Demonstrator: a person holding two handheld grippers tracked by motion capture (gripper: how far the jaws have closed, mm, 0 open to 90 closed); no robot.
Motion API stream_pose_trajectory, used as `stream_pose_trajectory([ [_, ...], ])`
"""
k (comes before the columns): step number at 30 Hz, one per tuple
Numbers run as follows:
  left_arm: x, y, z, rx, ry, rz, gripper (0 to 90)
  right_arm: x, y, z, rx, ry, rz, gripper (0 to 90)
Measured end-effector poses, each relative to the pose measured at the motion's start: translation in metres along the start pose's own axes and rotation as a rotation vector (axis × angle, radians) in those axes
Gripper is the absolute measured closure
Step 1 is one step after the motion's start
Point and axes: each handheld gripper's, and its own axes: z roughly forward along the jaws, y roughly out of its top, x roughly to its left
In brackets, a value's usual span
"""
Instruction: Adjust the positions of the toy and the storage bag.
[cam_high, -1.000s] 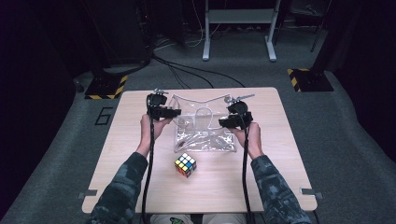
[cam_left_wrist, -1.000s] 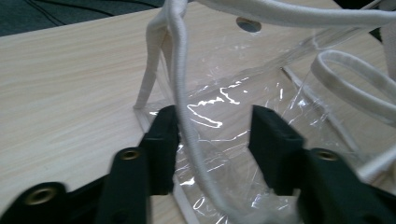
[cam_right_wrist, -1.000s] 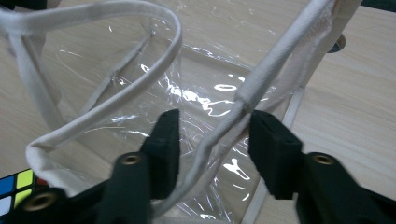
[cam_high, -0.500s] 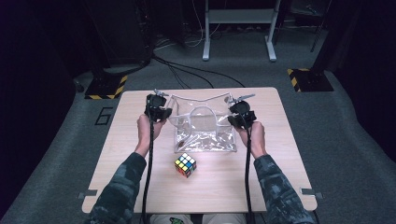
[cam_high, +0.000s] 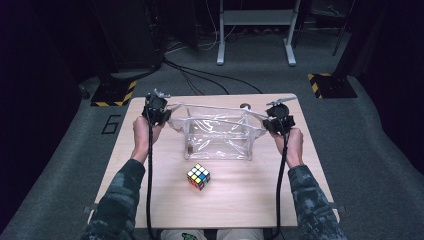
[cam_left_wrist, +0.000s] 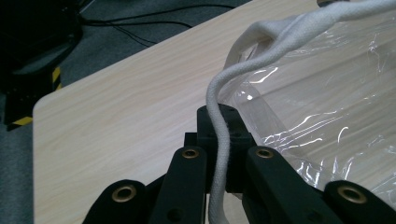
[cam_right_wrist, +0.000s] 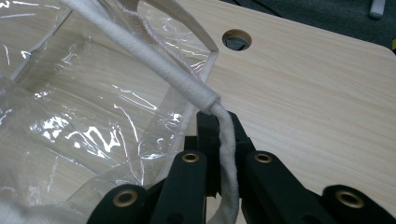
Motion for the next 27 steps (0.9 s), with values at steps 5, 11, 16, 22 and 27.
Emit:
stream_pose_trajectory([
  [5, 0.007, -0.004, 0.004, 0.029, -0.041, -0.017, 88.9, 0.001, 0.001, 0.002, 0.009, 0.01, -0.002, 89.1],
  [11, 0.013, -0.01, 0.015, 0.06, -0.067, -0.059, 88.6, 0.007, 0.003, 0.01, 0.026, 0.02, -0.016, 89.0],
  [16, 0.016, -0.012, 0.019, 0.065, -0.083, -0.081, 88.1, 0.009, 0.004, 0.016, 0.04, 0.033, -0.024, 88.5],
  [22, 0.01, -0.009, 0.02, 0.045, -0.067, -0.099, 80.3, 0.016, 0.007, 0.024, 0.042, 0.038, -0.017, 82.8],
  [27, 0.009, -0.008, 0.015, 0.014, -0.057, -0.127, 50.7, 0.016, 0.008, 0.023, 0.027, 0.068, 0.003, 62.7],
])
